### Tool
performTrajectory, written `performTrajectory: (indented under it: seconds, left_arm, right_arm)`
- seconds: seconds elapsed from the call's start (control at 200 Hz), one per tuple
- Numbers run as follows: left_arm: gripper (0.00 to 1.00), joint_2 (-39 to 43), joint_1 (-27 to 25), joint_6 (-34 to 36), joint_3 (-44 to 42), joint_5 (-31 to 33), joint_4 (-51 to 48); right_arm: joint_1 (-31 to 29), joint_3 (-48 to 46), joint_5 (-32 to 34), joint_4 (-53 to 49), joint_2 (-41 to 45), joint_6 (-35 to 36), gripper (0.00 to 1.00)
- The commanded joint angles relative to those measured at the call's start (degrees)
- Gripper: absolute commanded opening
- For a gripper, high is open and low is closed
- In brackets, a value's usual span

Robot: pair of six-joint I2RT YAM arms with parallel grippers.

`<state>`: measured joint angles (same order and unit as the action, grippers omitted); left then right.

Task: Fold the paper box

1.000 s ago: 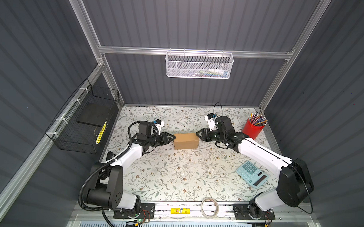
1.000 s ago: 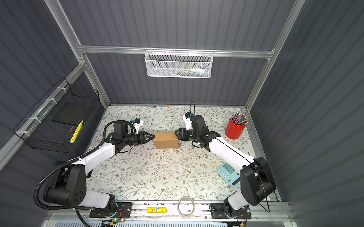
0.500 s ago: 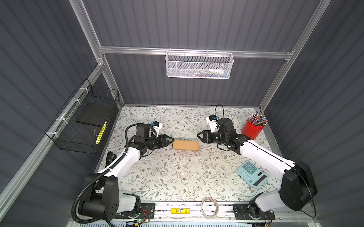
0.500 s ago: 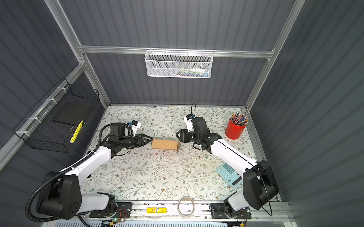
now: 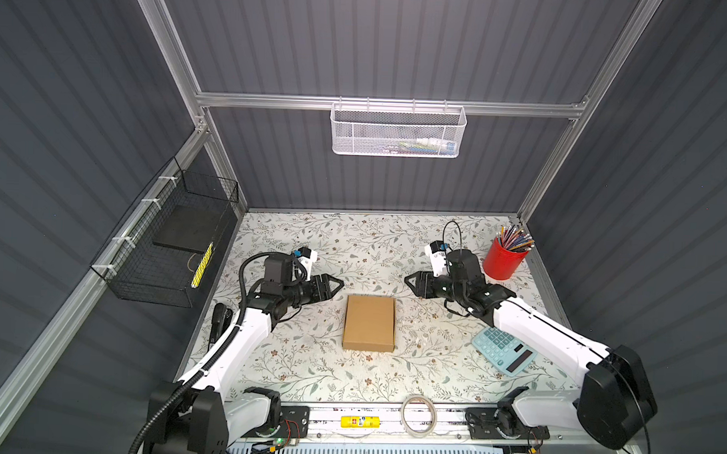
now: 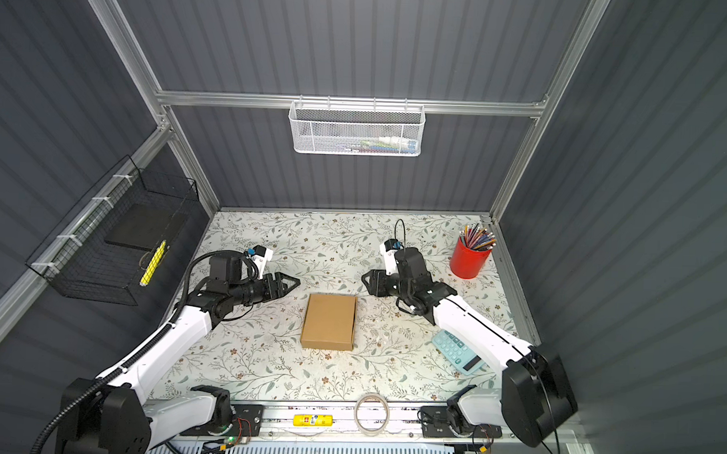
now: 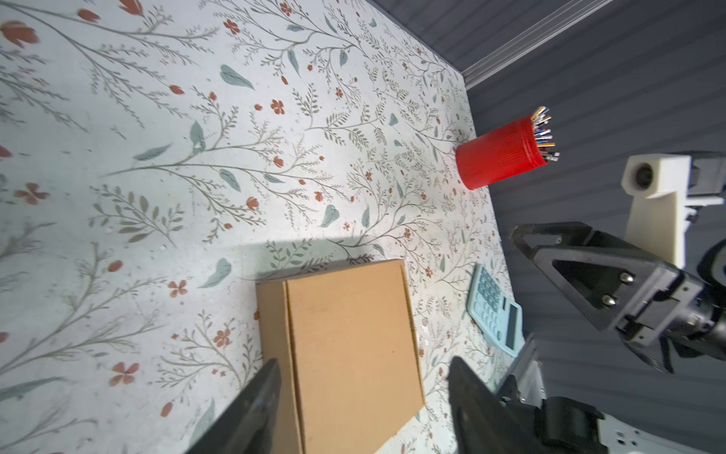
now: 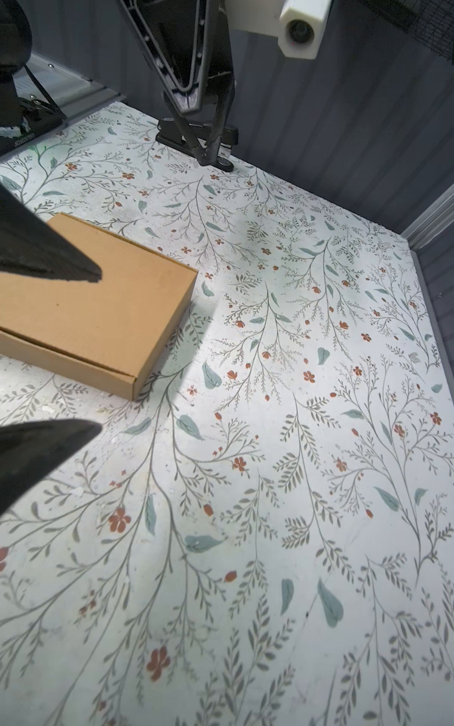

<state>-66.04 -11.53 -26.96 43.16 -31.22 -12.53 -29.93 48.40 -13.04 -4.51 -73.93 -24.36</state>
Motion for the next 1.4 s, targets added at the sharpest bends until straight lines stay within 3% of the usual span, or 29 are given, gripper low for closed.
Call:
performTrajectory:
  seconds: [0.0,0.03,0.215,0.415,0.8,1.171,1.396]
  left_arm:
    - [0.95,0.25,0.19,2.28,2.77,5.69,-1.72]
    - [1.00,0.12,0.19,2.51,3.05,6.74,-1.55]
    - [1.00,-1.17,0.19,3.66,4.05,11.85,-0.62]
    - [1.00,-1.81,0.17,5.52,2.97,23.28,1.62]
    - [1.00,-8.85,0.22,11.48,-0.35,41.02,8.84]
    - [1.00,-13.36,1.01,19.65,-6.23,54.34,23.80]
    - [1.00,-17.03,5.47,21.54,-8.53,52.65,31.26]
  right_arm:
    - [1.68,-4.41,4.61,2.70,4.44,1.38,0.65]
    - [2.33,-5.81,5.17,3.14,5.83,1.65,0.66]
    - [6.86,-12.89,8.96,3.53,15.01,3.42,0.70]
    - [10.71,-18.46,14.63,3.39,23.31,6.86,0.99]
    - [17.61,-24.27,23.76,7.40,28.32,13.35,0.99]
    - [26.20,-27.13,26.03,18.19,22.34,14.46,0.99]
    - [28.03,-30.89,27.46,28.43,18.56,17.10,0.99]
